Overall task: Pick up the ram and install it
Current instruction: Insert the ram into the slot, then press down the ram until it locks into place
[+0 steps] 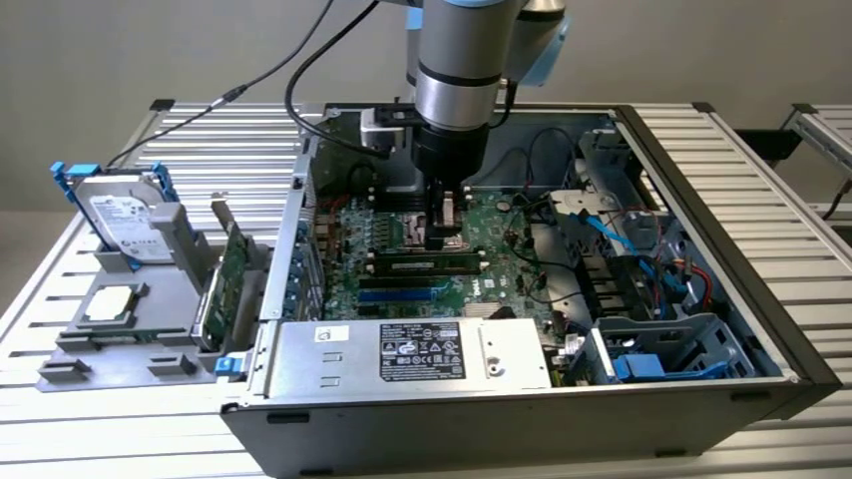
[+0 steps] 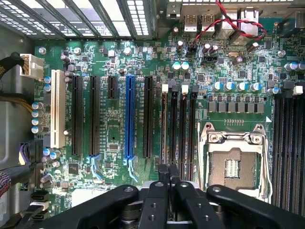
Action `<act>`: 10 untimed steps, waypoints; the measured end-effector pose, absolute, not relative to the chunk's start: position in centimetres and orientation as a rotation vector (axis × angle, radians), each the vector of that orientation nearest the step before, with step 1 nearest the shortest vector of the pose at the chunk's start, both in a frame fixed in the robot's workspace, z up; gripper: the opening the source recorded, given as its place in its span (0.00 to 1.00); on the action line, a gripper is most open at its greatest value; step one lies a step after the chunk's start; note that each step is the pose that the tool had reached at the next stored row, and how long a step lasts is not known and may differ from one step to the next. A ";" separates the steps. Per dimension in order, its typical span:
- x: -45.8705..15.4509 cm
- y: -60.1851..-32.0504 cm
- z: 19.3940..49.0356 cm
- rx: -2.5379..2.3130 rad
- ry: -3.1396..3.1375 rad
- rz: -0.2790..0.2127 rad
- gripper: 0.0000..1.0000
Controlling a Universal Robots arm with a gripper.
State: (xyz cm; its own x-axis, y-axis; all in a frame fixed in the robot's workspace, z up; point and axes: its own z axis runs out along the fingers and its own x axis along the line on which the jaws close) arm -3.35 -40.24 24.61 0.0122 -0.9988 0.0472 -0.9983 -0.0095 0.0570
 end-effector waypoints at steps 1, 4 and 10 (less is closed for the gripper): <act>-3.4 -40.2 24.6 2.181 -2.157 -0.010 0.12; -3.4 -40.2 24.6 2.181 -2.157 -0.010 0.11; -3.4 -40.2 24.6 2.181 -2.157 -0.010 0.11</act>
State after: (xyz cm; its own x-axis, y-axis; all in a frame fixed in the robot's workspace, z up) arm -3.35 -40.24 24.61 0.0123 -0.9988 0.0472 -0.9983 -0.0096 0.0570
